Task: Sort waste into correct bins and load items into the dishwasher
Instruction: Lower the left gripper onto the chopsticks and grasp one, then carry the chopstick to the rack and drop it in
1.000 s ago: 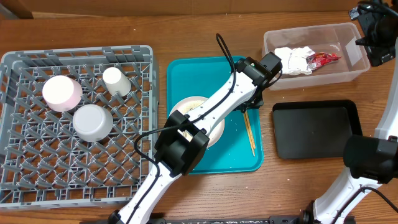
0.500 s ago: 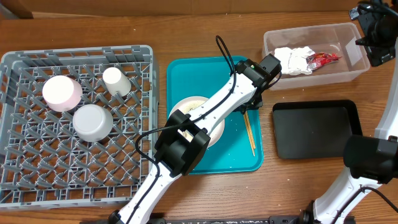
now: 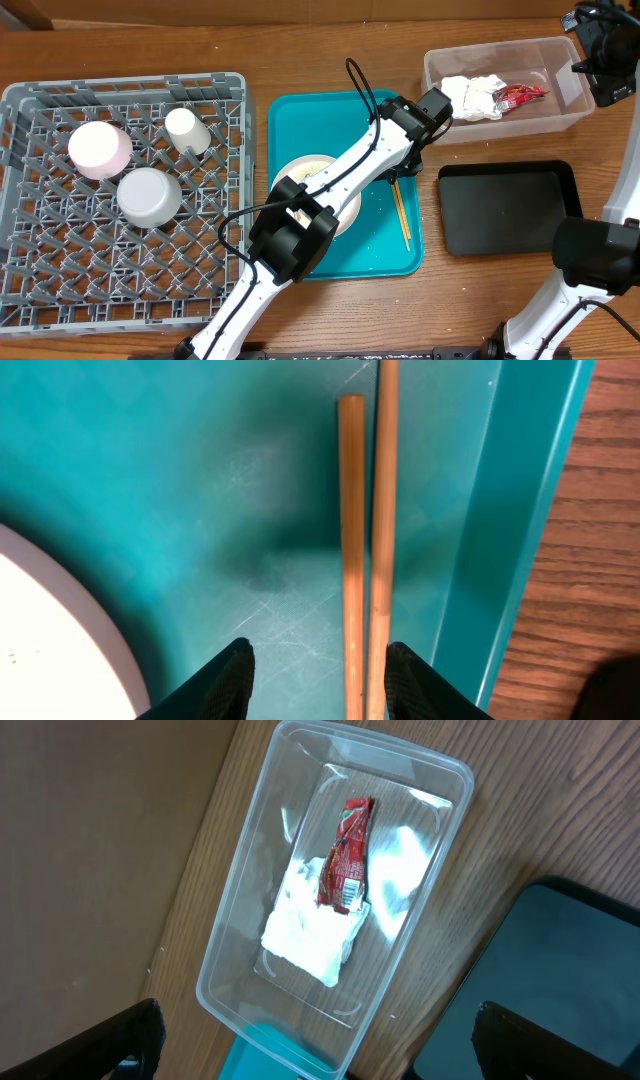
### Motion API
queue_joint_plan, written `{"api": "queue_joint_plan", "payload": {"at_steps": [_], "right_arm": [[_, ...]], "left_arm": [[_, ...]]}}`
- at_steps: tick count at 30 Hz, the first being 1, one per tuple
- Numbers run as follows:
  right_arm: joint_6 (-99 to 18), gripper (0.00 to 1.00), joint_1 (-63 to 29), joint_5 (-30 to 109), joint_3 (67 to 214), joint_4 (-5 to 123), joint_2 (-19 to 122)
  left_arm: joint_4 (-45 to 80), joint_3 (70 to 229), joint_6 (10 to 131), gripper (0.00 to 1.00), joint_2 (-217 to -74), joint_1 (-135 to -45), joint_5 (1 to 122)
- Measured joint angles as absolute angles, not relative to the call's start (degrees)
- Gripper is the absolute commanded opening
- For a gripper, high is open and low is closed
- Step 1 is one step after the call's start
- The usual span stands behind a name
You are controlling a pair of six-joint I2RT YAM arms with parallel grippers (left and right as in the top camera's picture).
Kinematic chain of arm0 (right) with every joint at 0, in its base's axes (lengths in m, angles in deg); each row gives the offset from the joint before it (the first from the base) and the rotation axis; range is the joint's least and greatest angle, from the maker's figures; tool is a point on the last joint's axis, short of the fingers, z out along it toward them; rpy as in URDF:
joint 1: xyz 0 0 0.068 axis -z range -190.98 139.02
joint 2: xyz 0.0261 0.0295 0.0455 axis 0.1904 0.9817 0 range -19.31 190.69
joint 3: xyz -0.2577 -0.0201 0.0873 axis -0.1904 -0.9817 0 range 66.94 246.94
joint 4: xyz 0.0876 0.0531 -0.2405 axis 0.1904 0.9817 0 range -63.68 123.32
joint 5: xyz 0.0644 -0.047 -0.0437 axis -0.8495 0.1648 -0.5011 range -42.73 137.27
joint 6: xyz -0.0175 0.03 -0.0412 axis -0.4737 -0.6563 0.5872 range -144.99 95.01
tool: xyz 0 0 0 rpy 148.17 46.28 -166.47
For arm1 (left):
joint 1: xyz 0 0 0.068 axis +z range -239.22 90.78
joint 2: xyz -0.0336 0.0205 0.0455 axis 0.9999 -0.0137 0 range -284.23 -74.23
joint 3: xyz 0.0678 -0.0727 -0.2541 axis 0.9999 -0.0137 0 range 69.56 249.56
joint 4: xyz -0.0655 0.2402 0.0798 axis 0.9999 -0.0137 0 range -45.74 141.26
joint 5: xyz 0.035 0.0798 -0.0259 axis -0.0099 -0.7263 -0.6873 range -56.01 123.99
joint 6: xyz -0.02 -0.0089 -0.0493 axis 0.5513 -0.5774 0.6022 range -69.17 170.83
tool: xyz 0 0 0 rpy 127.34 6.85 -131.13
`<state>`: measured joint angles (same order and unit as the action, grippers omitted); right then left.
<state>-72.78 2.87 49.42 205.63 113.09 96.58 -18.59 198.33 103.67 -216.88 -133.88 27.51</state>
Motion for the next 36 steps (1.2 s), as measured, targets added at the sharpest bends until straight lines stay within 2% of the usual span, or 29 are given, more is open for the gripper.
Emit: {"api": "queue_joint_plan", "payload": {"at_steps": [19, 22, 27, 33, 36], "right_arm": [[-72.8, 1.00, 2.9, 49.4, 205.6, 113.1, 96.6], [-72.8, 1.00, 2.9, 49.4, 205.6, 113.1, 96.6], [-72.8, 1.00, 2.9, 49.4, 205.6, 113.1, 96.6], [-72.8, 1.00, 2.9, 49.4, 205.6, 113.1, 96.6], [-72.8, 1.00, 2.9, 49.4, 205.6, 113.1, 96.6]], "left_arm": [[-15.7, 194.2, 104.5, 0.44, -216.9, -133.9, 27.6], [-15.5, 193.8, 104.5, 0.38, -216.9, -133.9, 27.6], [-15.1, 193.1, 105.5, 0.20, -216.9, -134.1, 27.7], [-14.9, 193.0, 106.2, 0.05, -216.8, -134.7, 27.7], [-14.9, 193.3, 104.9, 0.04, -216.8, -134.7, 27.8]]}}
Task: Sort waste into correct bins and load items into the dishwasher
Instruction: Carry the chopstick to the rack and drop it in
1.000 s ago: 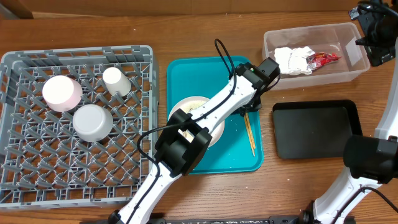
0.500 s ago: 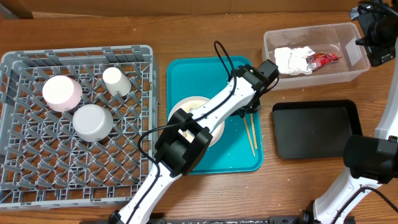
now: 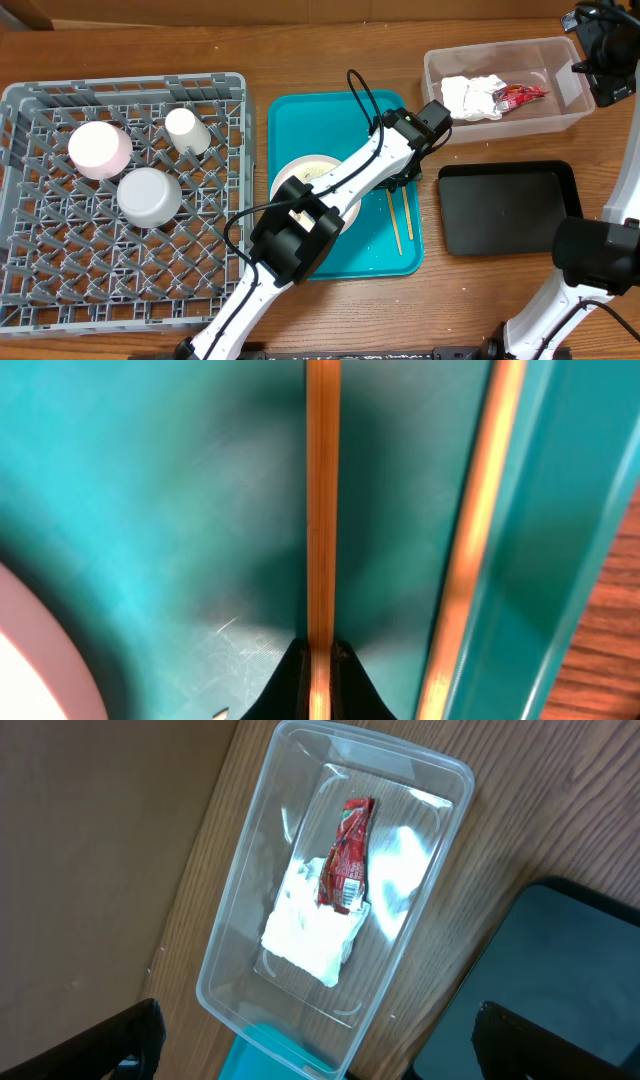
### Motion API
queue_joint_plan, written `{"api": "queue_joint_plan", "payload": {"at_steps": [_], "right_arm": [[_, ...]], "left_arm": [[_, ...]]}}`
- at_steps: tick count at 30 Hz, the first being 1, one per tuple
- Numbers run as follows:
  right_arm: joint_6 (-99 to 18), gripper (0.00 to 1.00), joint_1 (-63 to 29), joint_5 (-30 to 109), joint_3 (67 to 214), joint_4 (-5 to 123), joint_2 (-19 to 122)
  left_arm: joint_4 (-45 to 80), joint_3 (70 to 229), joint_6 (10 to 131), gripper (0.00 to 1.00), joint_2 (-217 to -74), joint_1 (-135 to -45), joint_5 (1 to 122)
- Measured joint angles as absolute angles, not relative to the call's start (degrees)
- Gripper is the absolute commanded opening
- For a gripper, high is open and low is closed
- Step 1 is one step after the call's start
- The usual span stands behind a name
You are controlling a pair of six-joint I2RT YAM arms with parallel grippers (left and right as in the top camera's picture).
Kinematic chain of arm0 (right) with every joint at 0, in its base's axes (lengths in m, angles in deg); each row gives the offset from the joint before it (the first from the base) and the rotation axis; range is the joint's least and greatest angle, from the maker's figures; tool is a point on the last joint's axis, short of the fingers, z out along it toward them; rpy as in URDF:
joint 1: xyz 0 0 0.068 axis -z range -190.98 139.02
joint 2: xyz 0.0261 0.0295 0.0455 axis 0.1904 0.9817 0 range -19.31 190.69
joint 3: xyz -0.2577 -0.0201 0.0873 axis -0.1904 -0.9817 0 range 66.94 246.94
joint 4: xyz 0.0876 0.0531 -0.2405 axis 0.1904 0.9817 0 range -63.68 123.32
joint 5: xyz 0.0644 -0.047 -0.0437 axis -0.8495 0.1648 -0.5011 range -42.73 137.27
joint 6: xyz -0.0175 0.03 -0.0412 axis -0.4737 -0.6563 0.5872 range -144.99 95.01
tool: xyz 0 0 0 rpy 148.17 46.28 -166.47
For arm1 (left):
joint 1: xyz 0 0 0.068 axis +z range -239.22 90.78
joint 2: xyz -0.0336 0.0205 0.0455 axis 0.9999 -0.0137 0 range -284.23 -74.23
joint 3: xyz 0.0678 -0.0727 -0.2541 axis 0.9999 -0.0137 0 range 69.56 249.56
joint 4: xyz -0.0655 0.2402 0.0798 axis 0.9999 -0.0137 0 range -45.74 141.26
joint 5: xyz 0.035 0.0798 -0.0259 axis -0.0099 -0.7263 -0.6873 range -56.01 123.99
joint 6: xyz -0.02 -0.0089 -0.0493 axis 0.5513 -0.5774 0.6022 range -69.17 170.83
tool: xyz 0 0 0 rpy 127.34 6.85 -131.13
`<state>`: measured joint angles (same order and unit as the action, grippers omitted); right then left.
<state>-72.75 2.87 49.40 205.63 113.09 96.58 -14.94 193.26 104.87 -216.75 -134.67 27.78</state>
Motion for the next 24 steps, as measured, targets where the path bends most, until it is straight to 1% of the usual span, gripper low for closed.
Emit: {"api": "queue_joint_plan", "payload": {"at_steps": [3, 7, 13, 18, 20, 24], "right_arm": [[-72.8, 1.00, 2.9, 49.4, 205.6, 113.1, 96.6], [-72.8, 1.00, 2.9, 49.4, 205.6, 113.1, 96.6], [-72.8, 1.00, 2.9, 49.4, 205.6, 113.1, 96.6], [-72.8, 1.00, 2.9, 49.4, 205.6, 113.1, 96.6], [-72.8, 1.00, 2.9, 49.4, 205.6, 113.1, 96.6], [-72.8, 1.00, 2.9, 49.4, 205.6, 113.1, 96.6]], "left_arm": [[-15.9, 194.3, 102.6, 0.04, -216.9, -134.6, 28.4], [-20.7, 199.2, 100.8, 0.04, -217.2, -134.2, 29.1], [-32.9, 213.3, 99.5, 0.04, -217.5, -131.6, 30.0], [-42.9, 224.8, 97.3, 0.04, -217.4, -127.0, 30.7], [-45.2, 228.2, 94.0, 0.04, -217.4, -124.4, 31.3], [-45.2, 230.2, 83.6, 0.04, -217.2, -118.9, 34.4]]}}
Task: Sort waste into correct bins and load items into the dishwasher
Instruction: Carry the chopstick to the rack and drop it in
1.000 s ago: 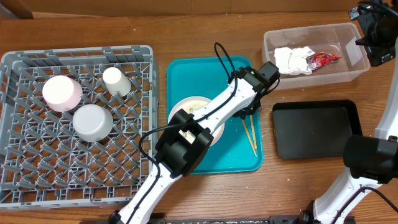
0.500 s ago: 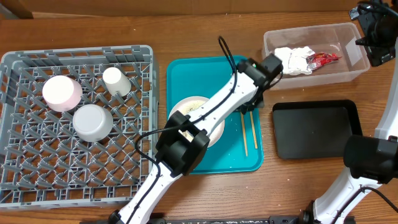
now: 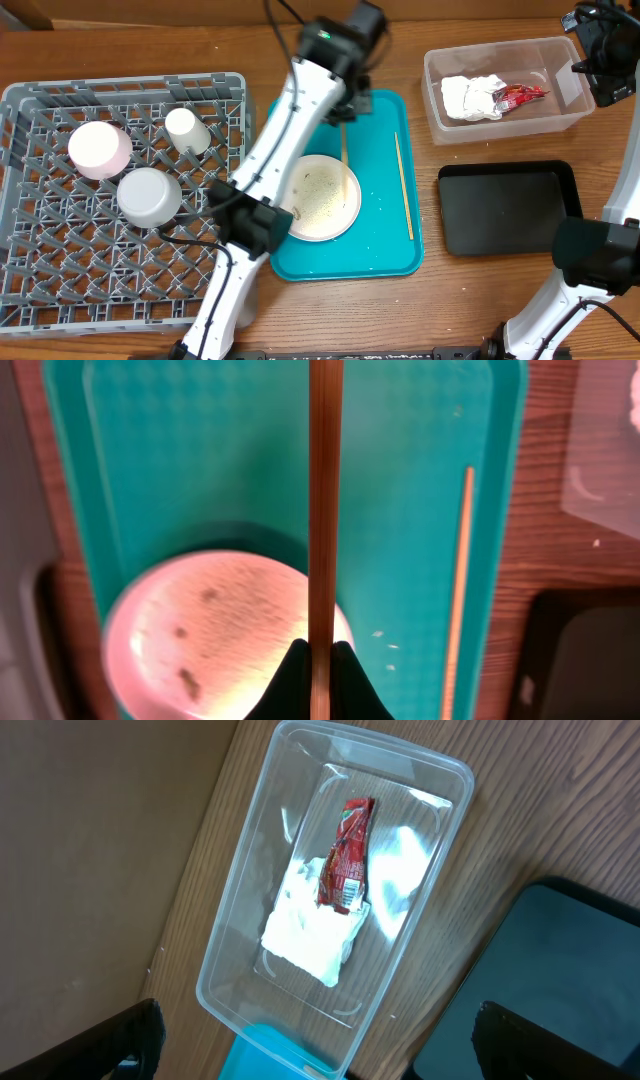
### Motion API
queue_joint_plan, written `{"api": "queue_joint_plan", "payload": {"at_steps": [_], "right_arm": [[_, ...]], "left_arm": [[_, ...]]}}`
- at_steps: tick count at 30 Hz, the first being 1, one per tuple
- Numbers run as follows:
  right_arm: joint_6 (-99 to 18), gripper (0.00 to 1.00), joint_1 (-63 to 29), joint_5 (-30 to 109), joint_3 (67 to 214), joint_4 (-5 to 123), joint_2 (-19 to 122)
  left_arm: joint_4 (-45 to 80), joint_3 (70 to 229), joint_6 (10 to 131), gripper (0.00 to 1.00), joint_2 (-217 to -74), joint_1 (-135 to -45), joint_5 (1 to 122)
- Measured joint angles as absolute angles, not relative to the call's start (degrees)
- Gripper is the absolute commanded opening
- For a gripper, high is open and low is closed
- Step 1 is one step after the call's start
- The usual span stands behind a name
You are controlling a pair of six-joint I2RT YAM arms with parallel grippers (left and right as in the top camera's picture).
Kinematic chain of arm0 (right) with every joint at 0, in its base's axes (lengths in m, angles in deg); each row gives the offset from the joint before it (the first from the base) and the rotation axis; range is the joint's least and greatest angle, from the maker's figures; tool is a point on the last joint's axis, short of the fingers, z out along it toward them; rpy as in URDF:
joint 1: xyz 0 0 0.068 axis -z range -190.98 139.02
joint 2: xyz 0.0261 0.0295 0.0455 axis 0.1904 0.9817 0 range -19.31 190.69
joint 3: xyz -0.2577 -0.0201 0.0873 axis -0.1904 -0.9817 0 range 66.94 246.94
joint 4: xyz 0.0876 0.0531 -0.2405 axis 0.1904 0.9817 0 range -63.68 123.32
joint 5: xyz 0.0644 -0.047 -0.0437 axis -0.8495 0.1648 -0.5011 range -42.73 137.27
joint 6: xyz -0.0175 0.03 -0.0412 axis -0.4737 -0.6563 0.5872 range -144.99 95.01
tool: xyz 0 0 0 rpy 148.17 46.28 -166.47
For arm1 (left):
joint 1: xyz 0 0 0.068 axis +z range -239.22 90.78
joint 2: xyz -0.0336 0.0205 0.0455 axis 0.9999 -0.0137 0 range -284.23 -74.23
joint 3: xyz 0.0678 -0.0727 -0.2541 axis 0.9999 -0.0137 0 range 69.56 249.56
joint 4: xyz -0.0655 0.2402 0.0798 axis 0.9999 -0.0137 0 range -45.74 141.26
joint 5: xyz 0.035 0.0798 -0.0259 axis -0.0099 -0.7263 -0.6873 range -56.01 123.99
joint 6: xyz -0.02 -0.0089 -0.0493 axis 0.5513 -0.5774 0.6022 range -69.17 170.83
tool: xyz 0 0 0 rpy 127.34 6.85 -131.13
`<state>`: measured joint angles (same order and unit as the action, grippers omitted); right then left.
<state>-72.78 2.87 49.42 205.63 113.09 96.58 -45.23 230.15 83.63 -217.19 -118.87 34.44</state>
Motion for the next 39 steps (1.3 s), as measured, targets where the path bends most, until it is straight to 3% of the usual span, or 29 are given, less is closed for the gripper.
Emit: {"api": "queue_joint_plan", "payload": {"at_steps": [6, 18, 30, 36, 39], "right_arm": [[-72.8, 1.00, 2.9, 49.4, 205.6, 113.1, 96.6], [-72.8, 1.00, 2.9, 49.4, 205.6, 113.1, 96.6], [-72.8, 1.00, 2.9, 49.4, 205.6, 113.1, 96.6], [-72.8, 1.00, 2.9, 49.4, 205.6, 113.1, 96.6], [-72.8, 1.00, 2.9, 49.4, 205.6, 113.1, 96.6]], "left_arm": [[-45.3, 230.2, 75.6, 0.04, -216.6, -111.4, 36.7], [-45.5, 226.2, 70.8, 0.04, -205.6, -98.6, 35.0], [-45.5, 207.3, 63.3, 0.04, -204.7, -97.1, 28.4], [-43.2, 205.2, 59.8, 0.04, -204.8, -97.0, 26.1], [-41.7, 205.2, 59.1, 0.11, -204.8, -97.0, 25.6]]}}
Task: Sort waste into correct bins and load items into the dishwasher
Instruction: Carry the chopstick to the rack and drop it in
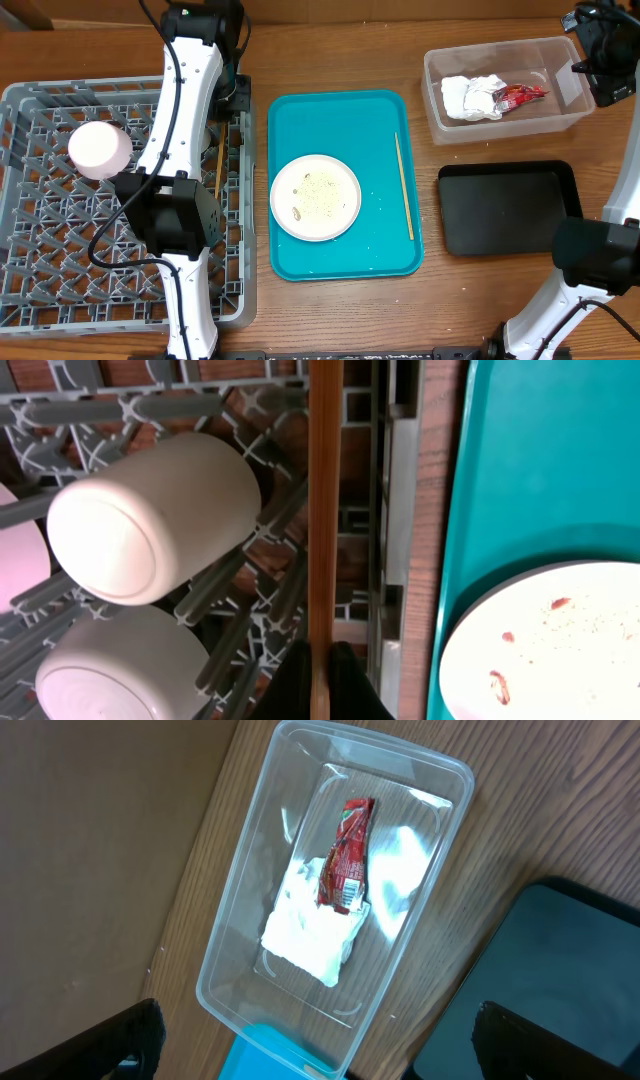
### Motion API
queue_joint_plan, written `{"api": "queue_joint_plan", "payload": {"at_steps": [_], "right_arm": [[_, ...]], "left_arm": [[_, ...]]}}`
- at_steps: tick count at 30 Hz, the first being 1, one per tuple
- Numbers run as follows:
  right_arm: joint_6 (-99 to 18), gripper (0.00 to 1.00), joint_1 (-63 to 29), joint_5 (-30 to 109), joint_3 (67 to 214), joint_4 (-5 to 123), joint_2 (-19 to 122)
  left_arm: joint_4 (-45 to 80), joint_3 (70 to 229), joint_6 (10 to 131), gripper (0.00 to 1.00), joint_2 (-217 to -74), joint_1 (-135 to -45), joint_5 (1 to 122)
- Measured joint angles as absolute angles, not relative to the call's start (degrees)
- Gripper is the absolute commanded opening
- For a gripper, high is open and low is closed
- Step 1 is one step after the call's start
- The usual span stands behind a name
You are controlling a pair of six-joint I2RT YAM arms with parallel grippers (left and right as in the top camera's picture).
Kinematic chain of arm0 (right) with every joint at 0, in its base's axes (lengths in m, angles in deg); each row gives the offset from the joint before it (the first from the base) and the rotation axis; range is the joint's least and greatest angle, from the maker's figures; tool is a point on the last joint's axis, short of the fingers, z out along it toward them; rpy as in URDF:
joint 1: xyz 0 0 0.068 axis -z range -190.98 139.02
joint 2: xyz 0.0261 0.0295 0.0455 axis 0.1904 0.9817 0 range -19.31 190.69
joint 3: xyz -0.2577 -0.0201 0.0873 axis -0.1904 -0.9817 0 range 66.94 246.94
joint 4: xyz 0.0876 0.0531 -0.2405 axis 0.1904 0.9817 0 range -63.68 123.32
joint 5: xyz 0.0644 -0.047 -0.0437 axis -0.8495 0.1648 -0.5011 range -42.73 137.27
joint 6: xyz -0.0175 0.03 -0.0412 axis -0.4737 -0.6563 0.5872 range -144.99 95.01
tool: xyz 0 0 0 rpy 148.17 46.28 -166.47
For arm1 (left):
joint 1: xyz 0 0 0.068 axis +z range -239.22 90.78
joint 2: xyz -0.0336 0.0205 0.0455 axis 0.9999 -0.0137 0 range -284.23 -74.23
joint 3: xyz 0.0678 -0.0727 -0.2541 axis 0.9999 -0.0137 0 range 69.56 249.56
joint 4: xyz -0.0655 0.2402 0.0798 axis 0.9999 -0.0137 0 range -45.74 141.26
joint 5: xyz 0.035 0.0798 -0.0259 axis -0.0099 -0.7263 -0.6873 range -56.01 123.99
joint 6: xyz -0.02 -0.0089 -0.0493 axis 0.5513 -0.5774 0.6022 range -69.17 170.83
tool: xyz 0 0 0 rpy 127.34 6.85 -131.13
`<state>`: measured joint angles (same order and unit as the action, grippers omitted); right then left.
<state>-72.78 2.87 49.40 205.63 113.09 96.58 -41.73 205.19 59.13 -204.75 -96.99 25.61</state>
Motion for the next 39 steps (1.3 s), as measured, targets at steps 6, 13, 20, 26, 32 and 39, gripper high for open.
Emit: {"api": "queue_joint_plan", "payload": {"at_steps": [6, 13, 20, 26, 32, 39], "right_arm": [[-72.8, 1.00, 2.9, 49.4, 205.6, 113.1, 96.6], [-72.8, 1.00, 2.9, 49.4, 205.6, 113.1, 96.6], [-72.8, 1.00, 2.9, 49.4, 205.6, 113.1, 96.6], [-72.8, 1.00, 2.9, 49.4, 205.6, 113.1, 96.6], [-72.8, 1.00, 2.9, 49.4, 205.6, 113.1, 96.6], [-72.8, 1.00, 2.9, 49.4, 205.6, 113.1, 96.6]], "left_arm": [[-41.1, 205.1, 57.9, 0.70, -204.8, -97.0, 25.2], [-41.1, 205.0, 57.9, 0.86, -204.8, -97.0, 26.3], [-45.4, 206.9, 58.6, 0.86, -204.8, -97.0, 29.6], [-45.1, 217.1, 59.5, 0.75, -204.8, -97.1, 38.4], [-42.0, 220.8, 59.7, 0.73, -204.7, -100.7, 52.4], [-33.6, 218.5, 62.8, 0.64, -204.8, -113.7, 59.8]]}}
